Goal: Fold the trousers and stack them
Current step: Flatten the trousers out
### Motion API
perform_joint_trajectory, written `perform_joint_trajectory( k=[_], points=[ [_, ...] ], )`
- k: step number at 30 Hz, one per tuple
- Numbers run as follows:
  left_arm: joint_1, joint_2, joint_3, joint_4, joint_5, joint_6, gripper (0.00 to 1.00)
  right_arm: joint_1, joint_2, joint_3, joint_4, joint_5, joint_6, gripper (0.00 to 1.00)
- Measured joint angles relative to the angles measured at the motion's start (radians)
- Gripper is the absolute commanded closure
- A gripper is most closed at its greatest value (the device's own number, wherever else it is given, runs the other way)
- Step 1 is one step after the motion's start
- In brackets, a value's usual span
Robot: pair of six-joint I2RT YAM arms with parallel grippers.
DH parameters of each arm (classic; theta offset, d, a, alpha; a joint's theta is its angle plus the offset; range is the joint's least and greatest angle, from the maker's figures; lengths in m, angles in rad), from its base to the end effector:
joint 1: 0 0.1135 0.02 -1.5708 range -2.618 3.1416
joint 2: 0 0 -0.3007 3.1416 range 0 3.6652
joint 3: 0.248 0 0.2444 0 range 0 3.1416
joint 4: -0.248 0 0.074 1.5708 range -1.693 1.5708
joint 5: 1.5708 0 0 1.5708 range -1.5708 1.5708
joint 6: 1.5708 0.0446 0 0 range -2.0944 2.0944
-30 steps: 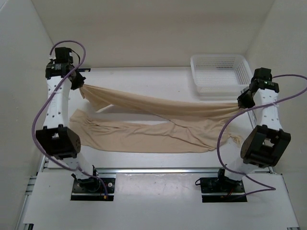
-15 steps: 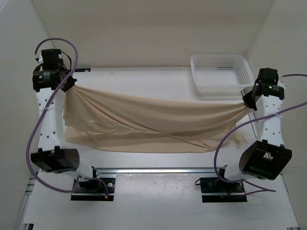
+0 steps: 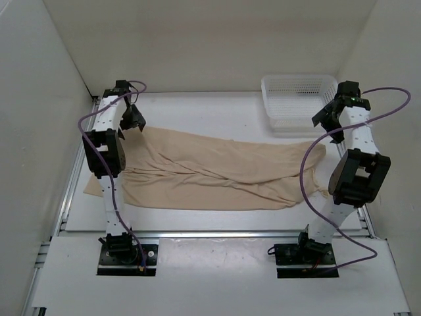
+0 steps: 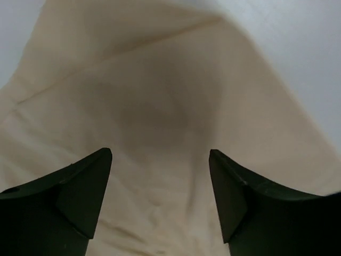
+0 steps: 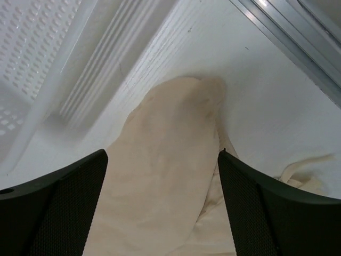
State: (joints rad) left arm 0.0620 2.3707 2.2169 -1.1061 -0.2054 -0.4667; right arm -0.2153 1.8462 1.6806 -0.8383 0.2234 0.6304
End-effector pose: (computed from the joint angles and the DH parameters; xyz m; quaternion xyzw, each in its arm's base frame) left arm 0.5134 0.0410 0.2340 -0.2721 0.9445 0.0683 0.1712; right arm 0.3969 -0.0969 0.3239 0.4200 0.8573 -0.0475 0.2940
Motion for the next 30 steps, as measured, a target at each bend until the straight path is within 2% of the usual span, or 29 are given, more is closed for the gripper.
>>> perform_joint_trajectory(
  k=[2, 3, 4, 7, 11, 13, 14, 16, 20, 23, 25, 27, 29, 30],
  points=[
    [0.005, -0.076, -0.127, -0.015, 0.000, -0.004, 0.44, 0.007, -0.060, -0.052, 0.006, 0.002, -0.002, 0.12],
    [0.011, -0.109, -0.152, -0.019, -0.005, -0.005, 0.49, 0.008, -0.095, -0.083, 0.005, 0.002, -0.003, 0.12],
    [0.016, -0.142, -0.166, -0.020, -0.016, -0.006, 0.49, 0.009, -0.133, -0.122, 0.007, 0.002, -0.005, 0.12],
    [0.037, -0.235, -0.188, -0.016, -0.057, -0.009, 0.33, 0.010, -0.220, -0.219, 0.006, 0.002, -0.011, 0.13],
    [0.063, -0.281, -0.205, -0.013, -0.083, -0.020, 0.24, 0.019, -0.284, -0.316, 0.009, -0.012, -0.021, 0.16],
    [0.072, -0.235, -0.183, -0.022, -0.087, -0.021, 0.21, 0.021, -0.288, -0.342, 0.010, -0.022, -0.025, 0.17],
    [0.074, -0.190, -0.151, -0.032, -0.087, -0.021, 0.13, 0.022, -0.288, -0.351, 0.011, -0.028, -0.029, 0.17],
    [0.074, -0.093, -0.088, -0.037, -0.089, -0.020, 0.07, 0.023, -0.288, -0.362, 0.011, -0.040, -0.034, 0.17],
    [0.073, 0.066, -0.028, -0.040, -0.082, -0.022, 0.06, 0.029, -0.288, -0.368, 0.026, -0.049, -0.037, 0.17],
    [0.072, 0.093, 0.003, -0.045, -0.068, -0.027, 0.19, 0.030, -0.288, -0.368, 0.031, -0.051, -0.037, 0.17],
    [0.073, 0.101, 0.028, -0.043, -0.067, -0.027, 0.35, 0.032, -0.287, -0.368, 0.033, -0.053, -0.037, 0.17],
    [0.073, 0.117, 0.053, -0.041, -0.066, -0.027, 0.59, 0.034, -0.287, -0.368, 0.034, -0.055, -0.037, 0.17],
    [0.074, 0.139, 0.072, -0.042, -0.060, -0.027, 0.90, 0.038, -0.286, -0.368, 0.033, -0.055, -0.037, 0.17],
    [0.074, 0.153, 0.085, -0.045, -0.056, -0.023, 0.90, 0.039, -0.286, -0.368, 0.033, -0.055, -0.037, 0.17]
  ],
)
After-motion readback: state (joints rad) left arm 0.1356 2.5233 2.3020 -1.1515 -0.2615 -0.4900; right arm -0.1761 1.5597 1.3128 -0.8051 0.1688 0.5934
